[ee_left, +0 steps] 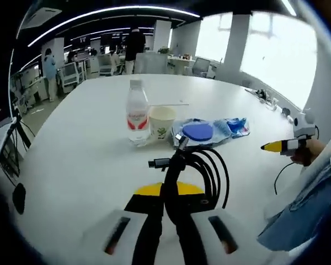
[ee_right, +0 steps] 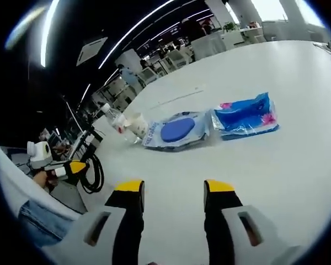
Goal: Arrange the tabletop items into an orderly group along one side of the table until the central work area is clear of visible clutter.
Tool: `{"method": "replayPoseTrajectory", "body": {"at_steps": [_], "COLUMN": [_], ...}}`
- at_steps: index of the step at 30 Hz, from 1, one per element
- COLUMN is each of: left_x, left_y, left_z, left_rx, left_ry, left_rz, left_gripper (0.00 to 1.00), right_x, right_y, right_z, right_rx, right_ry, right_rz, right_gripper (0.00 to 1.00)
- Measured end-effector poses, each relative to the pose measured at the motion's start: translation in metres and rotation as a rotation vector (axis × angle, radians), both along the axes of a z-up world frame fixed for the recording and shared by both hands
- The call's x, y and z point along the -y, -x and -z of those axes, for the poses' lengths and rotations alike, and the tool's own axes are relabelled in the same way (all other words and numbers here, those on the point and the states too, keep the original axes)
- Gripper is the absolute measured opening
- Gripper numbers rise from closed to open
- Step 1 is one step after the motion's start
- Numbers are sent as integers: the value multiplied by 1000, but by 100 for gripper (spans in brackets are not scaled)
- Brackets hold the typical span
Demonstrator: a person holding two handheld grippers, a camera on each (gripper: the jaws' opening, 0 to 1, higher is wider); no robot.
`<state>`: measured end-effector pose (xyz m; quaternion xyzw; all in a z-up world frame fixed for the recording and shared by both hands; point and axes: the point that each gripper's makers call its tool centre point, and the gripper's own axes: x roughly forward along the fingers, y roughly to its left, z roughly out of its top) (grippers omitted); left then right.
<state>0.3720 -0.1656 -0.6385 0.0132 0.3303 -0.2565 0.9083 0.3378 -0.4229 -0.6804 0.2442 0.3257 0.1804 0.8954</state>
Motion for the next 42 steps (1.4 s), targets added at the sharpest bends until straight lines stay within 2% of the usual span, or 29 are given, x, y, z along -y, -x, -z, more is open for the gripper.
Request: {"method": "replayPoseTrajectory", "body": {"at_steps": [4, 6, 9, 13, 15, 19, 23, 25, 29, 32, 34, 36, 37, 39, 42], "left_x": [21, 27, 39, 50, 56, 67, 72, 74, 82, 88, 89, 90, 90, 93, 96], "left_y": [-2, -4, -5, -5, -4, -5, -6, -6, -5, -5, -5, -5, -4, -2, 0], "left_z": [-13, -16, -24, -32, -38, -51, -57, -58, -60, -60, -61, -61, -61, -59, -51], "left_rx": [14, 19, 24, 23, 25, 28, 34, 33, 31, 34, 25, 22, 22, 26, 21], "left_ry": [60, 75, 112, 160, 195, 276, 305, 311, 341, 341, 368, 377, 375, 365, 341], "left_rz": [35, 44, 56, 67, 77, 77, 77, 82, 100, 108, 102, 103, 104, 120, 138], "left_gripper": [4, 4, 4, 4, 4, 4, 4, 4, 4, 4, 4, 4, 4, 4, 4], "right_x": [-22, -38, -59, -91, -106, -125, -133, -132, -129, -132, -131, -129, -128, -124, -121], "right_y": [-8, -10, -9, 0, 3, 2, 3, -2, -6, -7, -7, -8, -7, -7, -5], "right_z": [-24, -41, -57, -65, -67, -66, -77, -85, -86, -89, -90, -96, -95, -90, -93], "right_rx": [56, 99, 140, 155, 151, 118, 121, 151, 153, 152, 150, 91, 101, 122, 134], "right_ry": [-136, -229, -277, -276, -287, -341, -408, -451, -463, -475, -483, -583, -571, -498, -460], "right_rz": [-21, -53, -119, -259, -313, -331, -347, -312, -290, -302, -308, -267, -283, -290, -300], "right_gripper": [59, 64, 72, 80, 81, 78, 70, 65, 50, 32, 5, 3, 2, 2, 2]}}
